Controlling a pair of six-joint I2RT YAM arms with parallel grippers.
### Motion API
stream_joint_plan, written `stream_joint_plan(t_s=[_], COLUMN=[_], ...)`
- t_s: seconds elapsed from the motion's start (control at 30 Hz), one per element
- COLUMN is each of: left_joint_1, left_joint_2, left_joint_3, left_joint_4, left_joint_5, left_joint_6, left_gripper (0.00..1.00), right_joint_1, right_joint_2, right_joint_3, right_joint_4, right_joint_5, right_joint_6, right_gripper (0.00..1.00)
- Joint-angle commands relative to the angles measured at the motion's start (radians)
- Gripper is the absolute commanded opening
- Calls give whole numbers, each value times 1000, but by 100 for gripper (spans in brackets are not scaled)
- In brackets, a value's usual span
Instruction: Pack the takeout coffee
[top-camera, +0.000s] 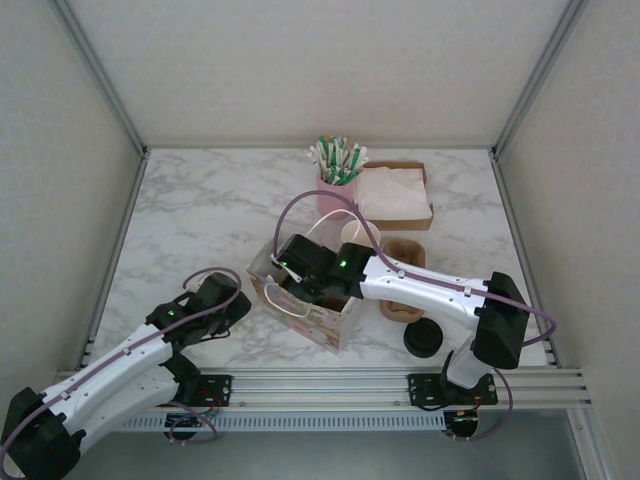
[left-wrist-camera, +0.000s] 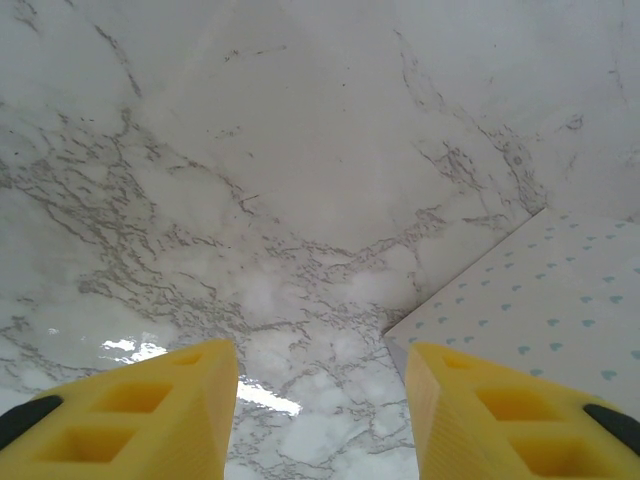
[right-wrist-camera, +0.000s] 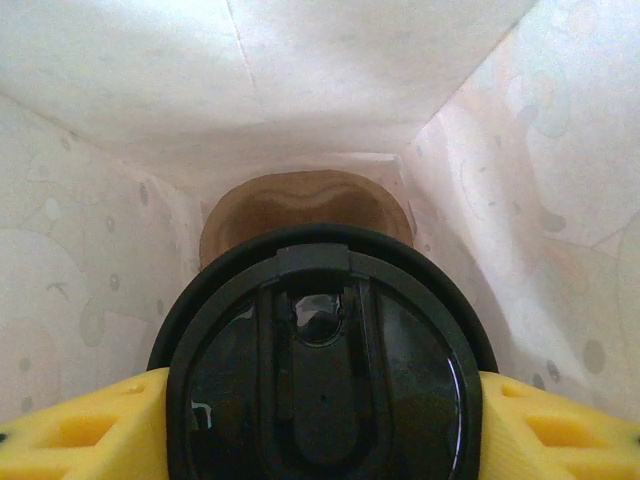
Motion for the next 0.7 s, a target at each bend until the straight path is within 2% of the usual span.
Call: stream_joint_plan(t_s=[0.0,0.33,0.67], left_joint_1=[-11,-11,-11], left_joint_2=[1,-10,-12], left_joint_3=[27,35,34], left_joint_4=[-42,-57,-59], left_joint_5=[-40,-48,-55], left_joint_6=[-15,-11,-11], left_gripper=[48,48,48], right_joint_1=[16,16,17], right_joint_2=[52,-39,-42], right_joint_3=[-34,52,38], right_joint_4=[-121,-11,90], right_joint_5=[-29,-27,-21], right_joint_6=[10,1,-25], right_gripper=[51,50,50])
